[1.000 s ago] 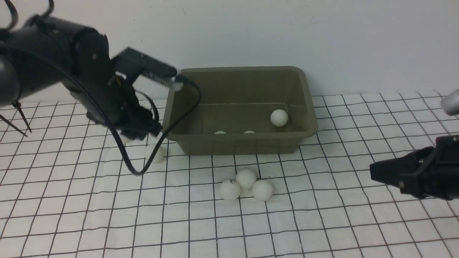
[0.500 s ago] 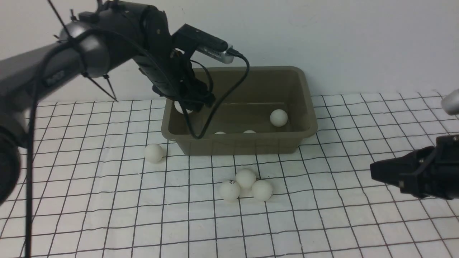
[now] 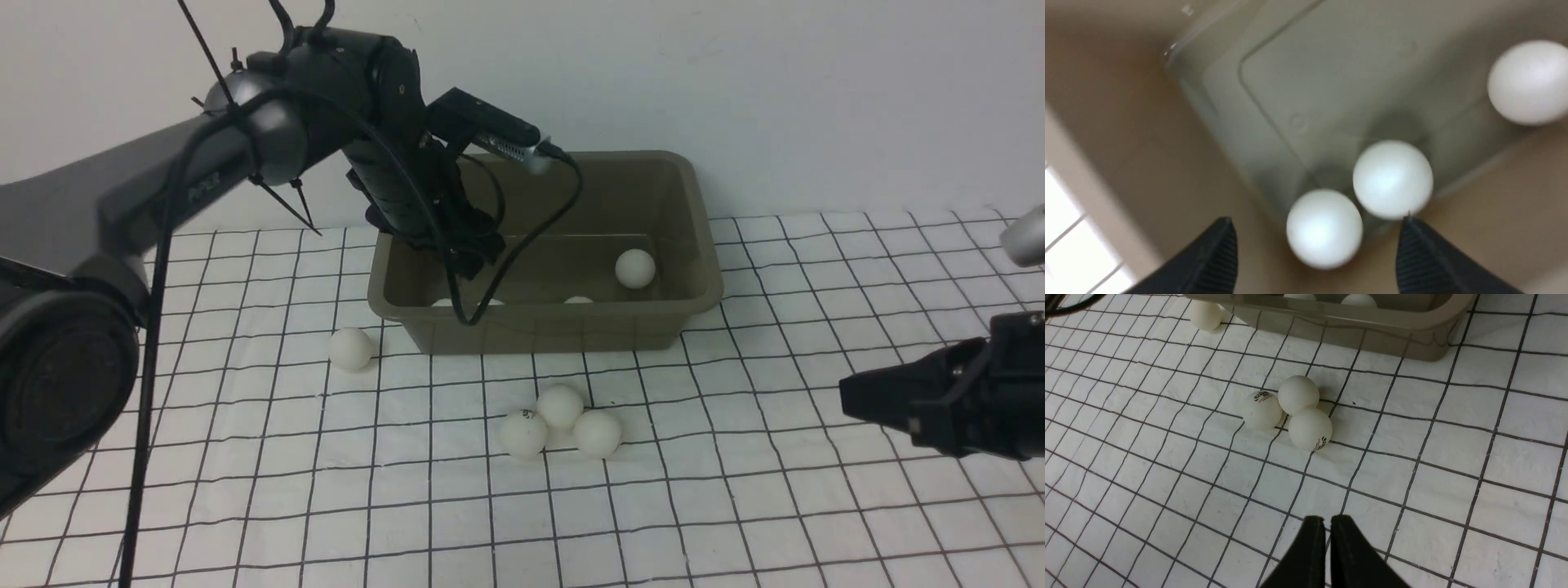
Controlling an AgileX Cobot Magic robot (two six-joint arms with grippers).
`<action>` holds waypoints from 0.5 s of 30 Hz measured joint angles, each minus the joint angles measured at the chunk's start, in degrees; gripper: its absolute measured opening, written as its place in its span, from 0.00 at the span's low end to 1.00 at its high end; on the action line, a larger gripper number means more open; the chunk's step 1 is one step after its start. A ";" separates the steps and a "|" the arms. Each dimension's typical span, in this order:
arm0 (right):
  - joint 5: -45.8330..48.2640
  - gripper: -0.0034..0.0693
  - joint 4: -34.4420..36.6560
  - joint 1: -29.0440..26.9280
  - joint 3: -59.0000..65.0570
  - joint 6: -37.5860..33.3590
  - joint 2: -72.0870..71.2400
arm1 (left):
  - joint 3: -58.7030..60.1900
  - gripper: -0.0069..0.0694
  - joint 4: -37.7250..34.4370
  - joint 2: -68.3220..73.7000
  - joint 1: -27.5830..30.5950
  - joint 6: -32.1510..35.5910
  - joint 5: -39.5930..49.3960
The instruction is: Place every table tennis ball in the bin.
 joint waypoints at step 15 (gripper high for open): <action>-1.78 0.06 0.00 0.00 0.00 -1.06 0.00 | 16.96 0.62 -12.96 -22.57 22.24 17.62 5.81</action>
